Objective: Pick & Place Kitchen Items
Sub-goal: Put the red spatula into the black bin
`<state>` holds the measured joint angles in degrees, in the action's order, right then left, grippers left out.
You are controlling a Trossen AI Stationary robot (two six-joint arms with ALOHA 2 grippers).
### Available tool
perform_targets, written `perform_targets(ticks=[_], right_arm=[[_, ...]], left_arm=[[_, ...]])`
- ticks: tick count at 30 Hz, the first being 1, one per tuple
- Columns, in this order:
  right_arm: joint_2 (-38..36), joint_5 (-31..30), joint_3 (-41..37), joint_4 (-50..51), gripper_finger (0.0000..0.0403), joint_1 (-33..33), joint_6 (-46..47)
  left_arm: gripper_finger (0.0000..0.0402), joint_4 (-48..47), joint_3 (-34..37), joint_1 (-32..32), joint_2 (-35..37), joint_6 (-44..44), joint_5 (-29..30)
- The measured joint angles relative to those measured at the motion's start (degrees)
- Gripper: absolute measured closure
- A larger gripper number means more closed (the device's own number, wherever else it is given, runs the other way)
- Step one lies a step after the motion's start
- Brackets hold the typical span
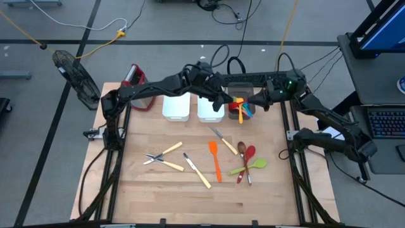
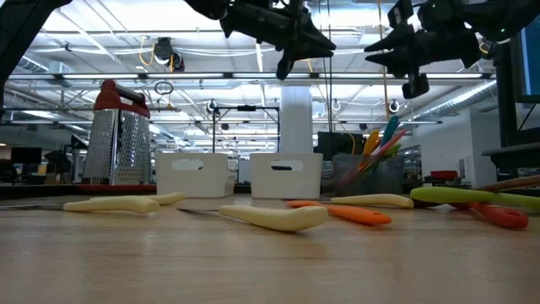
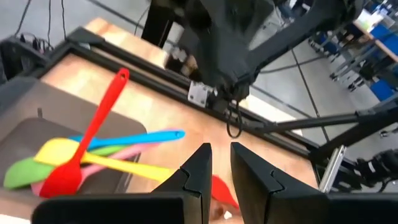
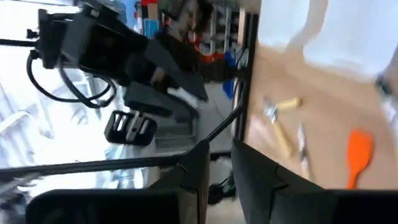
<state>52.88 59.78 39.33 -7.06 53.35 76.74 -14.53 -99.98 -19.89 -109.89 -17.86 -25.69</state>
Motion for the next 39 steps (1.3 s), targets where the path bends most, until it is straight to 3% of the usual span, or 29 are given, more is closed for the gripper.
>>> perform_targets(ticks=[11,18,27,32,39], right_arm=[[-0.70,-4.60,0.00,-1.79,0.0344,8.21,-33.33],[-0.20,-4.39,0.00,-2.06,0.0344,8.45,-33.70],[0.40,-4.07,0.00,-2.59,0.0339,8.40,-44.83],[0.40,-4.03,0.00,-5.27,0.0303,8.36,-49.43],[0.38,-4.46,0.00,-2.74,0.0215,7.98,-56.30]], left_arm=[[0.0339,-3.82,0.00,1.69,-0.02,0.19,0.02],[0.0339,-3.75,0.00,2.40,-0.02,0.90,0.25],[0.0339,-3.68,0.00,2.40,-0.02,0.57,2.69],[0.0339,-3.67,0.00,2.40,-0.02,-0.62,4.98],[0.0339,-3.67,0.00,2.29,-0.02,-1.34,6.62]])
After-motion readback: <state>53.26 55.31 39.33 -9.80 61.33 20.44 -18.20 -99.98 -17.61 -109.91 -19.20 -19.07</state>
